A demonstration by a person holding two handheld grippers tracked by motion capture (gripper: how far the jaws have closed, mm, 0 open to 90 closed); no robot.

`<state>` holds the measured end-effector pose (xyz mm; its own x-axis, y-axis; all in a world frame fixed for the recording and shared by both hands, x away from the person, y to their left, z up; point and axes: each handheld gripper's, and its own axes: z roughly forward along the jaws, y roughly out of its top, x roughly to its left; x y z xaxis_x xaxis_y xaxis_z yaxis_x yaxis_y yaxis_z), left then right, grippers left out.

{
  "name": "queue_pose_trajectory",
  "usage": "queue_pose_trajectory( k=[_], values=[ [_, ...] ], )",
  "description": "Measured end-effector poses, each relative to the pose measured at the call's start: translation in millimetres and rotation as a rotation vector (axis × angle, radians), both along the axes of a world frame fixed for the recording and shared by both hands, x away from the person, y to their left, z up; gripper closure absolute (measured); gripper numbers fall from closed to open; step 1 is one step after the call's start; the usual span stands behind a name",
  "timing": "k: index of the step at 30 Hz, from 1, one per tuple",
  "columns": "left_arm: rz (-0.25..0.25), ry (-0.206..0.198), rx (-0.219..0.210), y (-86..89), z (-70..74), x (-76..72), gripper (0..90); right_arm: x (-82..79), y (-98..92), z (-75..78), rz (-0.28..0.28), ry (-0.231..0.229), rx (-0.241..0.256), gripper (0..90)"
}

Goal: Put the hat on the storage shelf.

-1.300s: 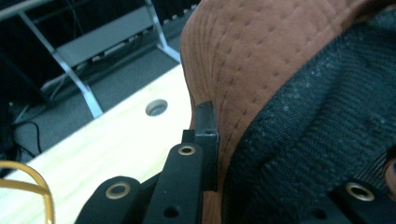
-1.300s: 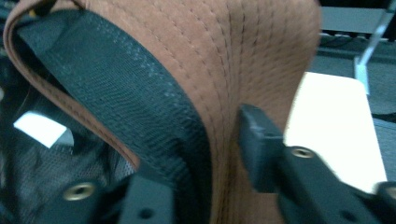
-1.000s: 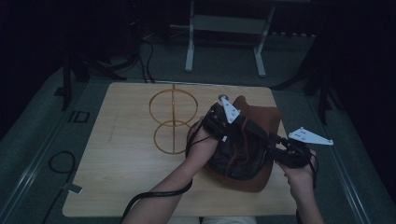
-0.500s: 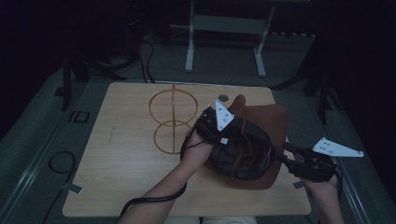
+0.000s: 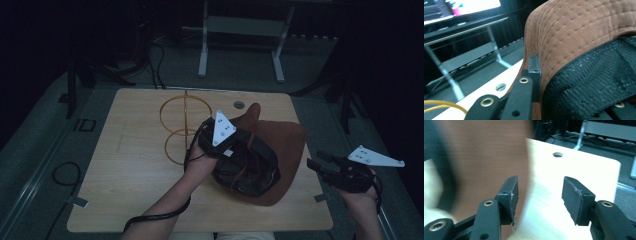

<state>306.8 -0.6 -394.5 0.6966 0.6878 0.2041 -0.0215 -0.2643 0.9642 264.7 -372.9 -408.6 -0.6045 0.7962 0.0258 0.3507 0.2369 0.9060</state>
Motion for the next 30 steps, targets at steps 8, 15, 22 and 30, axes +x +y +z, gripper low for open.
queue_pose_trajectory(
  k=[8,15,22,30],
  values=[
    [-0.084,-0.028,0.007,6.8,0.3,-17.7,86.4,19.3,-4.0,1.2,-0.006,0.011,0.029,47.1],
    [-0.231,-0.053,-0.045,15.0,-3.5,-26.8,86.4,29.2,18.5,-9.0,0.065,0.04,0.033,47.1],
    [-0.33,-0.118,-0.078,10.2,-1.4,-35.1,86.3,22.1,58.9,-9.4,0.296,0.012,0.08,47.0],
    [-0.365,-0.13,-0.102,1.9,-6.7,-37.7,86.3,1.9,98.1,8.9,0.533,-0.063,0.143,41.8]
  ],
)
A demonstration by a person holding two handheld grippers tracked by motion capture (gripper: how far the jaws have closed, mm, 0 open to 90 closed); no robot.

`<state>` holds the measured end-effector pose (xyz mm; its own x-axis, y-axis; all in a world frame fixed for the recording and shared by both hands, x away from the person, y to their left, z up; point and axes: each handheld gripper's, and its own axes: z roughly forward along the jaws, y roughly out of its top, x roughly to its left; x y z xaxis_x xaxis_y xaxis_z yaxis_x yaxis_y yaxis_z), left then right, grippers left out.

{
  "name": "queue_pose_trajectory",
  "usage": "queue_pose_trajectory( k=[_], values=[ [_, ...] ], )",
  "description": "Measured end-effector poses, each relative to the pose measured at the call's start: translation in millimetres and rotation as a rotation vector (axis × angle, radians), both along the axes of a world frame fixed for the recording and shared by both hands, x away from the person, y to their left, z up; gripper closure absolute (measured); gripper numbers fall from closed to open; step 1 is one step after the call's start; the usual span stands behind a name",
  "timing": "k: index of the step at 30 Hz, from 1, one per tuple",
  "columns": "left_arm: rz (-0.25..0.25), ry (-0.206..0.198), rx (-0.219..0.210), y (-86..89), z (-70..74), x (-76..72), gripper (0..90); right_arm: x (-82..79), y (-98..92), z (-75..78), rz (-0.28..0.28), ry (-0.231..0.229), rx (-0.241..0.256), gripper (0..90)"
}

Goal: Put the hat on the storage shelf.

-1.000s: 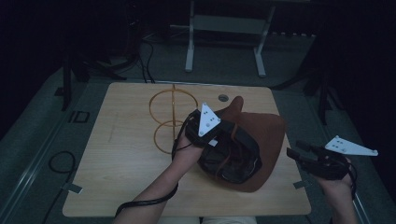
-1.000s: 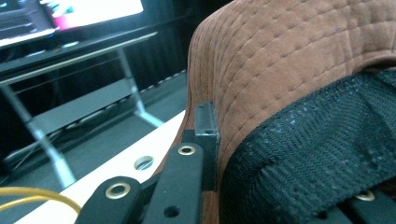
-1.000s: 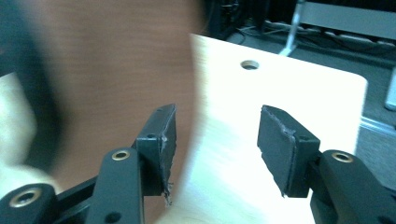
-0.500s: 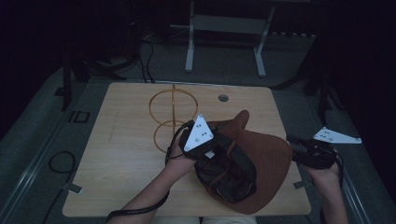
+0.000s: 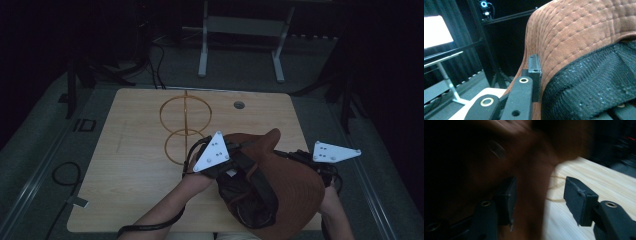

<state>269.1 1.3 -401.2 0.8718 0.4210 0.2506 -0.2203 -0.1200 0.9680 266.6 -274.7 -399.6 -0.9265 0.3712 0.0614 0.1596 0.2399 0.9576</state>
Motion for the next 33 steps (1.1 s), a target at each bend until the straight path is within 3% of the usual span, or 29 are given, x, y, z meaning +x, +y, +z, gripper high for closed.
queue_pose_trajectory(
  k=[2,6,14,17,21,24,26,33],
  values=[
    [-0.003,0.001,-0.01,-1.3,1.0,-1.3,86.3,-2.3,9.7,2.0,0.04,-0.01,0.0,39.0],
    [-0.005,0.011,-0.025,-3.2,3.2,-3.4,86.3,2.2,19.0,-0.9,0.065,0.027,0.038,35.2],
    [-0.009,0.021,-0.035,-7.1,3.8,-5.1,86.2,8.2,27.9,-5.0,0.071,0.05,0.073,36.9],
    [-0.009,0.01,-0.026,-9.8,4.6,-6.2,86.1,10.4,32.1,-7.5,0.082,0.073,0.058,43.9],
    [-0.031,-0.007,-0.006,-14.2,7.8,-9.1,86.0,10.6,37.2,-9.1,0.088,0.061,0.03,68.5],
    [-0.029,-0.024,-0.005,-14.1,11.1,-10.0,86.0,11.3,35.6,-8.9,0.08,0.073,0.058,86.5],
    [-0.03,-0.037,-0.003,-13.7,12.1,-10.1,85.9,9.6,35.2,-8.3,0.069,0.054,0.059,88.2],
    [-0.017,-0.024,0.006,-12.1,15.4,-10.5,81.6,8.4,33.6,-6.4,0.055,0.077,0.056,89.2]
  ],
)
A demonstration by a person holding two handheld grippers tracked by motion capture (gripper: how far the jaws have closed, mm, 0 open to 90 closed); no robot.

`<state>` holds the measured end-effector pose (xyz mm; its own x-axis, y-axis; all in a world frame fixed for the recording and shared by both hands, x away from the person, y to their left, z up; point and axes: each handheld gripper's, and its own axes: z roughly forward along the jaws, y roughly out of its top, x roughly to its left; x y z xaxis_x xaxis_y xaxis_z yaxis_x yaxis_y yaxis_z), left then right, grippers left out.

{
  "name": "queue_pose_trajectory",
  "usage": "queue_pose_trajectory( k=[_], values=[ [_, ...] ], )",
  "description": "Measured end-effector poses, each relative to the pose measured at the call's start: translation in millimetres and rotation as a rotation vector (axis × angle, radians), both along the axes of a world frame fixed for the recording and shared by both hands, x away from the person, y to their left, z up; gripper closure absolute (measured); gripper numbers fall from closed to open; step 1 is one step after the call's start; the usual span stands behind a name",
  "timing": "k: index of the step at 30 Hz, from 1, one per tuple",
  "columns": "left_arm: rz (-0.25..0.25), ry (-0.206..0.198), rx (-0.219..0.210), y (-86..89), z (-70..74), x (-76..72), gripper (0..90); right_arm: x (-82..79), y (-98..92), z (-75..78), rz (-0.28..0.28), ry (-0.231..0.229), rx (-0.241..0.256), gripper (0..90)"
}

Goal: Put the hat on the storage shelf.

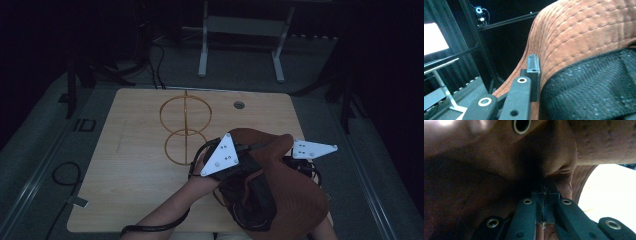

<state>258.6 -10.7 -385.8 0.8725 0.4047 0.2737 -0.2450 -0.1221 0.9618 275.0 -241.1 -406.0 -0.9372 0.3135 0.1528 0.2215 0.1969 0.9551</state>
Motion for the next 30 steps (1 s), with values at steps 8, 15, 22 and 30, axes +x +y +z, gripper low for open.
queue_pose_trajectory(
  k=[8,15,22,30],
  values=[
    [0.009,-0.006,0.013,-2.0,8.8,-3.8,64.1,-1.2,-5.8,7.0,0.017,0.016,0.023,89.4],
    [0.051,-0.025,-0.007,-2.3,13.5,-6.8,52.2,-0.9,-11.0,11.9,0.011,0.011,0.057,89.5],
    [0.062,-0.018,-0.003,2.7,13.5,-9.0,48.5,3.6,-20.9,15.3,-0.008,0.015,0.104,89.5],
    [0.102,0.015,0.008,14.0,10.8,-8.2,44.9,9.2,-31.3,20.1,-0.038,0.021,0.146,89.5]
  ],
)
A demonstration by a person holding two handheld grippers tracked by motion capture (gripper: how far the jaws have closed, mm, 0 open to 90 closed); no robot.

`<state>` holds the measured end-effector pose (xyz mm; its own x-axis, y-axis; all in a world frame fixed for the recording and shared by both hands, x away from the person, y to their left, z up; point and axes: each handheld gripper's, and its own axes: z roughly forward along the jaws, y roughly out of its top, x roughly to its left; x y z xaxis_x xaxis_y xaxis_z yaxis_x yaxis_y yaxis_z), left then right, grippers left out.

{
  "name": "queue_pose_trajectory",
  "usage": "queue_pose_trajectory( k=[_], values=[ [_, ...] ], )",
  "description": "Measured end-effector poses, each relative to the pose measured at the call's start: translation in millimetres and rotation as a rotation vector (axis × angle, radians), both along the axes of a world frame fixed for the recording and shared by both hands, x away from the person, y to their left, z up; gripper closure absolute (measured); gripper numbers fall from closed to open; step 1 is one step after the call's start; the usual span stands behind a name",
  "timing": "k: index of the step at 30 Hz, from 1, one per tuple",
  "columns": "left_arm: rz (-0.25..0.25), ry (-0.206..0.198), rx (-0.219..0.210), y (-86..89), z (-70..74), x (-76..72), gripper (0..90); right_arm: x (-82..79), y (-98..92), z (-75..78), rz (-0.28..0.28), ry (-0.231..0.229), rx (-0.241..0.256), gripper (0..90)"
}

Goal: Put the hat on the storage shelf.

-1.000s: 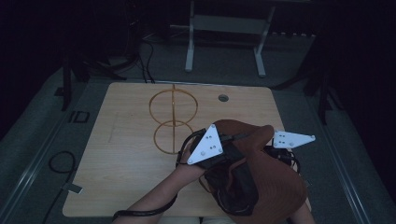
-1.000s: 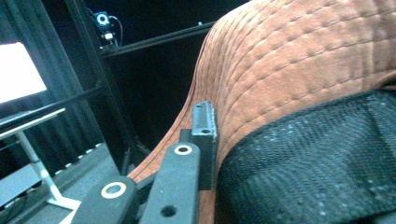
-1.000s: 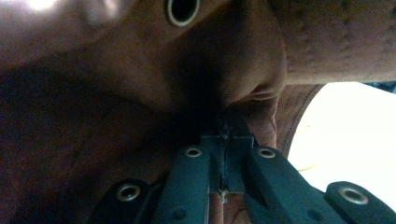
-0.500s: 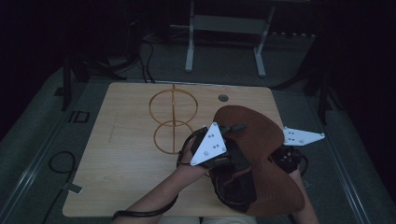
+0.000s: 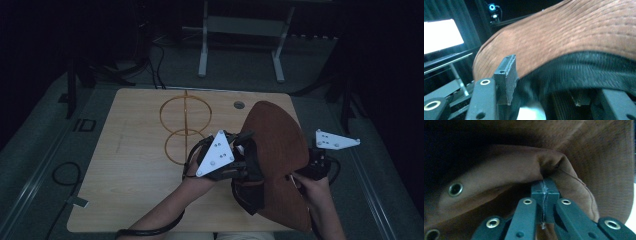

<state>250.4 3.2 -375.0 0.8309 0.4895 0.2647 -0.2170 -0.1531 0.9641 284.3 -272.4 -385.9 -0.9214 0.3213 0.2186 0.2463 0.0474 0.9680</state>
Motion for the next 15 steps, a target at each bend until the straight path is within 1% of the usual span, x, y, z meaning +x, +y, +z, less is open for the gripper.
queue_pose_trajectory(
  k=[4,6,9,12,15],
  values=[
    [0.031,0.012,0.031,7.6,-2.9,0.4,44.4,2.4,-3.1,3.6,-0.026,-0.005,0.001,89.4],
    [0.053,0.03,0.036,13.8,-5.5,1.0,44.5,4.7,-5.5,5.0,-0.036,-0.002,0.005,89.4],
    [0.086,0.053,0.046,26.1,-10.5,1.8,44.5,8.5,-9.3,7.7,-0.06,-0.005,0.008,89.3],
    [0.119,0.076,0.053,41.7,-16.7,0.3,44.4,12.2,-12.2,10.9,-0.093,-0.011,0.001,89.4],
    [0.153,0.112,0.06,59.0,-24.3,-1.6,44.4,17.2,-14.9,12.9,-0.121,-0.011,-0.006,89.4]
  ],
)
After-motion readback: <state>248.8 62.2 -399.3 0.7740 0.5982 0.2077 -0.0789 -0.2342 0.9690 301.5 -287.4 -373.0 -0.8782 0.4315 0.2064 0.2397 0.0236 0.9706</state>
